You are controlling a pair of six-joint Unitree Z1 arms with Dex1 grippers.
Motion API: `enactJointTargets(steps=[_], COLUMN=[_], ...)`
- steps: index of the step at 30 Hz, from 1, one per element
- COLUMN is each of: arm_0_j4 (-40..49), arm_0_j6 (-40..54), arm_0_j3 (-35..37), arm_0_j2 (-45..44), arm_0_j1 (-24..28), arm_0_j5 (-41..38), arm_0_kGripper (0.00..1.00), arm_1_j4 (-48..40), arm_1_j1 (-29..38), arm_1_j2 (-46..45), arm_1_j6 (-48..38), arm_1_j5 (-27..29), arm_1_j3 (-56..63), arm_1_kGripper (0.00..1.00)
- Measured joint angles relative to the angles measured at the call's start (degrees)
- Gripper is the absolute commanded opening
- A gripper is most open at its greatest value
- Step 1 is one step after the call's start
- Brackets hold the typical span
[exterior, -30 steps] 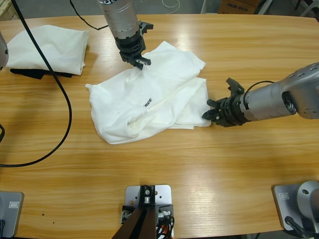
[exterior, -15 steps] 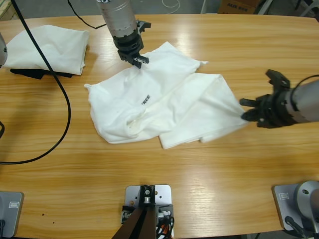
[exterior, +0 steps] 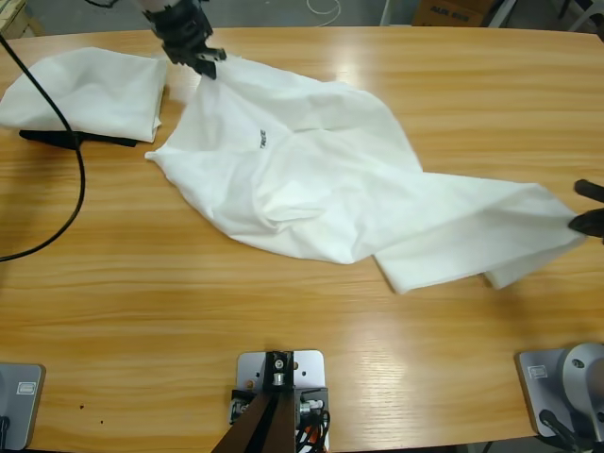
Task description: Fold clothes
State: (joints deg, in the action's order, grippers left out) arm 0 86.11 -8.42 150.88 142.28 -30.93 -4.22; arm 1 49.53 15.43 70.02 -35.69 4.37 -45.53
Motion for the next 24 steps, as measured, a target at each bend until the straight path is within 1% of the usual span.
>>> enactJointTargets(steps=[3,6,9,12,14,16,17,19,21,23,24], arm_0_j4=[0.00,0.00,0.00,0.00,0.00,0.00,0.00,0.00,0.00,0.00,0.00], arm_0_j6=[1.14,1.78,2.01,2.25,2.30,2.30,2.30,2.30,2.30,2.30,2.30], arm_0_j3=[0.00,0.00,0.00,0.00,0.00,0.00,0.00,0.00,0.00,0.00,0.00], arm_0_j2=[-0.61,-0.63,-0.63,-0.55,0.00,1.36,2.32,4.23,5.90,6.97,7.30], arm_0_j1=[-0.01,-0.01,0.03,0.57,1.22,2.03,2.48,3.27,3.80,3.93,3.92], arm_0_j5=[0.00,0.29,0.83,1.20,1.22,1.22,1.22,1.21,0.96,0.65,0.48], arm_0_kGripper=[0.000,0.000,0.000,0.000,0.000,0.000,0.000,0.000,0.000,0.000,0.072], arm_1_j4=[3.88,9.17,12.30,16.67,19.56,21.67,22.13,21.83,20.69,20.28,20.28], arm_1_j1=[-1.65,-1.96,-1.96,-1.95,-0.78,1.36,2.30,4.17,7.72,11.81,13.13], arm_1_j2=[-1.66,-3.66,-4.65,-5.41,-6.27,-8.03,-8.78,-9.94,-10.02,-10.03,-10.03], arm_1_j6=[0.65,1.22,1.54,1.70,1.54,1.00,0.79,0.42,-1.16,-3.76,-4.52], arm_1_j5=[2.09,5.12,7.18,7.87,7.74,5.83,3.61,-3.58,-10.85,-14.81,-16.13], arm_1_j3=[-2.78,-6.11,-8.27,-11.39,-12.45,-12.83,-12.95,-13.02,-12.27,-10.68,-9.85], arm_1_kGripper=[0.000,0.000,0.000,0.000,0.000,0.000,0.000,0.000,0.000,0.000,0.000])
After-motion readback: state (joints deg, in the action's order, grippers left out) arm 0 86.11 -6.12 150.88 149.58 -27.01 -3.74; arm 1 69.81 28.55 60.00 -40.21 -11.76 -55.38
